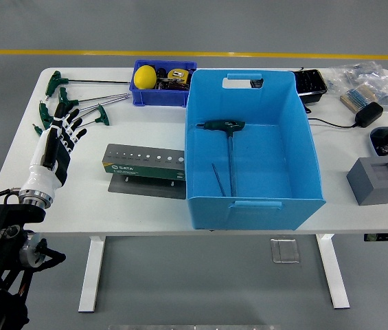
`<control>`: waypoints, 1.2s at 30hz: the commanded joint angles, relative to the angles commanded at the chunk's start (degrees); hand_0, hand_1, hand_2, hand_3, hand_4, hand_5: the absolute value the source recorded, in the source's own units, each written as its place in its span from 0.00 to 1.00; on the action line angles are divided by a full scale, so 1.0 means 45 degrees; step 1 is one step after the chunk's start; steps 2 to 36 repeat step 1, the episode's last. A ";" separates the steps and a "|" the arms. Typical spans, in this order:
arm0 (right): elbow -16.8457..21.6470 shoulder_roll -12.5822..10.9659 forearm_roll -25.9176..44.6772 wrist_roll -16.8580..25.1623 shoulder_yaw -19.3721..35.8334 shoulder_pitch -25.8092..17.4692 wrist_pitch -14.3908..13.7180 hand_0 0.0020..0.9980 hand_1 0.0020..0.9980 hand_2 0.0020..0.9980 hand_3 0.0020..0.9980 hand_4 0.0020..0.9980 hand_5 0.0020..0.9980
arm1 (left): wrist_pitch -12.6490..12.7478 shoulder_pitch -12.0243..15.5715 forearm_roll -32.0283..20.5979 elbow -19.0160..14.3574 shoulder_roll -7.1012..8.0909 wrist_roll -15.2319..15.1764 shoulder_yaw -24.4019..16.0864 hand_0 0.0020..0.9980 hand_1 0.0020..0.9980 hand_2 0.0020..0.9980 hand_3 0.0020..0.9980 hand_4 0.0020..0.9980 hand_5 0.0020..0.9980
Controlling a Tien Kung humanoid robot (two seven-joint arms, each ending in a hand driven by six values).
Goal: Lift tool from toolbox,place it in box,lift tool from toolbox,place it in box
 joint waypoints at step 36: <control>0.0000 0.0004 0.0008 -0.0002 -0.0010 -0.0007 -0.0002 0.64 0.60 0.73 0.78 0.99 0.96 | -0.0004 0.0006 -0.0018 0.0005 0.0005 -0.0002 0.0004 0.91 1.00 1.00 1.00 1.00 0.99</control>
